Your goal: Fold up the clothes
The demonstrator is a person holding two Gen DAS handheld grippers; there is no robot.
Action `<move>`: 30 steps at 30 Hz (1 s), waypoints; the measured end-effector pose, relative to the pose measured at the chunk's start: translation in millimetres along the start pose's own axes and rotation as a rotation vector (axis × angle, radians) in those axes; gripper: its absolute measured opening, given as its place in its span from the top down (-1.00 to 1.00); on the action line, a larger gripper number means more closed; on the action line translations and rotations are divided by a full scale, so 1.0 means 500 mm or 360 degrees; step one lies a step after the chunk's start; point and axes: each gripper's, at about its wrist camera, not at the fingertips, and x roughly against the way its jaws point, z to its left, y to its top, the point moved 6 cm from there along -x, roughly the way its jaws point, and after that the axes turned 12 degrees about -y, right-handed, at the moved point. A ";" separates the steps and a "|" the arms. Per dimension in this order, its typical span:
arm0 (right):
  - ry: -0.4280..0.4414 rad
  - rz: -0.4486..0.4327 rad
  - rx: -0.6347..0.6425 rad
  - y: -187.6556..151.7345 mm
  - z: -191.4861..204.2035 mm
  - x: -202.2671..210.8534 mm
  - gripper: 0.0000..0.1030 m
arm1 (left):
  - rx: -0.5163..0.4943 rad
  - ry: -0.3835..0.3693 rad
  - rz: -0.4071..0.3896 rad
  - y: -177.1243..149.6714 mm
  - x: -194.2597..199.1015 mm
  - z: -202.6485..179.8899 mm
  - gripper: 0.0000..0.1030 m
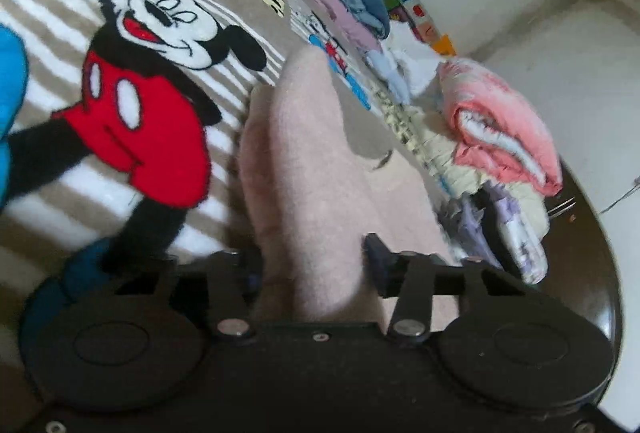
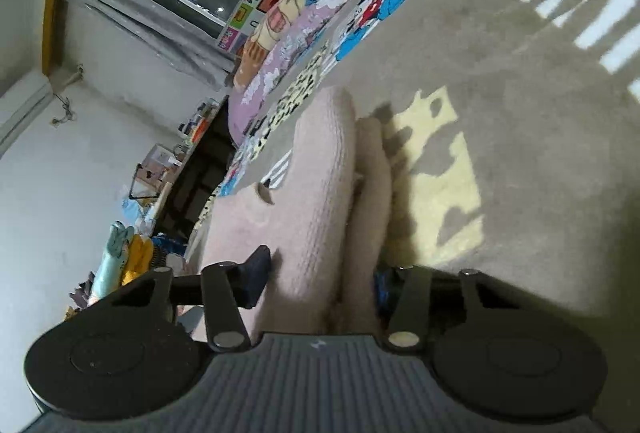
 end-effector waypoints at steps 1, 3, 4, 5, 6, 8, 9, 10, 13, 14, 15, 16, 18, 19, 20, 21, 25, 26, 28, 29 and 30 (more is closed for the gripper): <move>0.0017 -0.0010 -0.0009 -0.001 -0.001 0.003 0.17 | 0.0030 -0.0023 -0.0023 -0.002 0.006 -0.003 0.28; 0.0042 -0.0031 -0.0011 -0.007 0.001 0.014 0.25 | 0.0089 -0.0083 -0.0051 -0.011 0.023 -0.013 0.31; 0.0054 -0.0042 -0.0007 -0.011 0.005 0.023 0.26 | 0.0110 -0.0106 -0.0055 -0.018 0.032 -0.021 0.31; 0.0067 -0.0048 -0.0009 -0.016 0.008 0.034 0.27 | 0.0132 -0.0129 -0.0058 -0.026 0.042 -0.029 0.32; 0.0081 -0.0047 -0.0020 -0.022 0.011 0.048 0.28 | 0.0146 -0.0154 -0.0056 -0.039 0.055 -0.040 0.32; 0.0106 -0.0044 -0.0057 -0.040 0.013 0.081 0.28 | 0.0164 -0.0171 -0.0039 -0.063 0.076 -0.062 0.32; 0.0117 -0.0043 -0.0079 -0.049 0.013 0.098 0.29 | 0.0173 -0.0176 -0.0027 -0.078 0.087 -0.073 0.32; 0.0127 -0.0041 -0.0107 -0.059 0.012 0.119 0.29 | 0.0170 -0.0178 -0.0012 -0.091 0.096 -0.085 0.32; 0.0155 -0.0050 -0.0186 -0.092 0.007 0.193 0.30 | 0.0172 -0.0215 0.0010 -0.140 0.121 -0.127 0.32; 0.0162 -0.0065 -0.0209 -0.105 0.004 0.222 0.30 | 0.0175 -0.0232 0.0015 -0.157 0.129 -0.142 0.32; 0.0171 -0.0083 -0.0238 -0.118 0.001 0.250 0.30 | 0.0178 -0.0248 0.0020 -0.175 0.137 -0.157 0.32; 0.0180 -0.0100 -0.0266 -0.131 -0.003 0.278 0.30 | 0.0172 -0.0269 0.0034 -0.191 0.138 -0.173 0.32; 0.0192 -0.0155 -0.0302 -0.156 -0.012 0.341 0.30 | 0.0149 -0.0316 0.0075 -0.225 0.135 -0.208 0.32; 0.0204 -0.0191 -0.0318 -0.169 -0.019 0.373 0.30 | 0.0126 -0.0344 0.0107 -0.240 0.128 -0.224 0.32; 0.0211 -0.0227 -0.0337 -0.180 -0.027 0.405 0.30 | 0.0098 -0.0381 0.0146 -0.252 0.114 -0.246 0.32; 0.0211 -0.0266 -0.0361 -0.189 -0.040 0.436 0.30 | 0.0068 -0.0410 0.0187 -0.268 0.097 -0.266 0.32; 0.0228 -0.0458 -0.0444 -0.202 -0.093 0.555 0.30 | -0.0020 -0.0494 0.0340 -0.311 0.007 -0.341 0.32; 0.0232 -0.0510 -0.0458 -0.197 -0.108 0.581 0.30 | -0.0038 -0.0525 0.0378 -0.317 -0.025 -0.363 0.32; 0.0220 -0.0633 -0.0444 -0.180 -0.140 0.631 0.30 | -0.0074 -0.0588 0.0453 -0.330 -0.092 -0.405 0.32; 0.0216 -0.0698 -0.0436 -0.171 -0.157 0.655 0.30 | -0.0100 -0.0615 0.0490 -0.334 -0.130 -0.428 0.32; 0.0216 -0.0766 -0.0437 -0.160 -0.177 0.679 0.30 | -0.0131 -0.0645 0.0531 -0.340 -0.171 -0.452 0.32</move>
